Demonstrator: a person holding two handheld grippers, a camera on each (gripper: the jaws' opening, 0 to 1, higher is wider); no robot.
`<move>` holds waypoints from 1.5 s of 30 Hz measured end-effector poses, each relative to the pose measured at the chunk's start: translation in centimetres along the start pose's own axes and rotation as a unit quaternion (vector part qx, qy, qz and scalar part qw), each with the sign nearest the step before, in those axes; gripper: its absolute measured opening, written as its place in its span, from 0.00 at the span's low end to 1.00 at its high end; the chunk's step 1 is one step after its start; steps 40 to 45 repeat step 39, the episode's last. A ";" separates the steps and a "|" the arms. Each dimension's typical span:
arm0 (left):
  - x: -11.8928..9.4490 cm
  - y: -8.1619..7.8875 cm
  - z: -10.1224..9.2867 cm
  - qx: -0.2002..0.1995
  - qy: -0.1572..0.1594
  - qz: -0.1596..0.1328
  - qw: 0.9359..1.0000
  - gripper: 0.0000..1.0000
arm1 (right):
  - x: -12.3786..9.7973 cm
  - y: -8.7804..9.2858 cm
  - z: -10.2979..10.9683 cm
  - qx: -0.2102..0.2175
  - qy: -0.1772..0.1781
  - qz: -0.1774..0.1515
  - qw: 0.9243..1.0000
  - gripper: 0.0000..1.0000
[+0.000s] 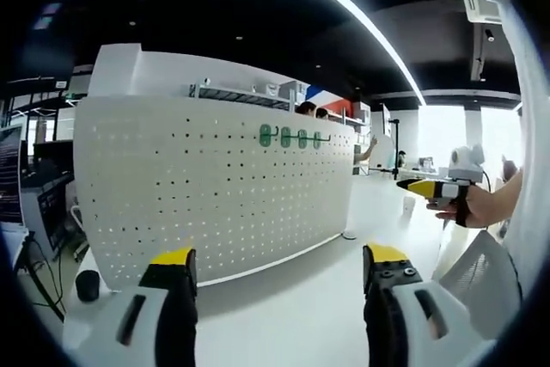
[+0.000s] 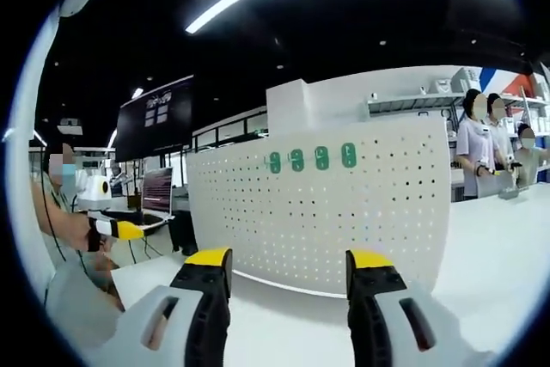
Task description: Insert the hook assembly into the mounting plate slot until the hook locks in place.
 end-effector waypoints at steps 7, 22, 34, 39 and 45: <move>-0.8 0.5 0.1 -0.004 -0.005 -0.005 1.000 0.85 | -0.9 0.6 -0.1 0.006 0.006 0.006 1.000 0.53; -1.7 1.1 -0.4 -0.033 -0.008 -0.025 0.999 0.89 | -1.6 1.0 0.2 0.016 0.007 0.005 1.000 0.53; -1.8 0.9 -0.5 -0.037 -0.011 -0.031 0.999 0.90 | -1.6 1.2 0.3 0.022 0.004 0.006 1.000 0.53; -1.7 0.9 -0.5 -0.036 -0.011 -0.031 0.999 0.90 | -1.6 1.3 0.3 0.024 0.005 0.007 1.000 0.54; -1.7 0.9 -0.5 -0.036 -0.011 -0.031 0.999 0.90 | -1.6 1.3 0.3 0.024 0.005 0.007 1.000 0.54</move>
Point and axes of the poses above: the point that each gripper's makers call its tool centre point, and the gripper's own axes: x roughly forward along the fingers, z roughly to its left, y roughly out of its underside, the point moved 4 cm from there along -x, roughly backward along the fingers, and after that the axes turned 12 degrees about -y, right-handed, at the moved point
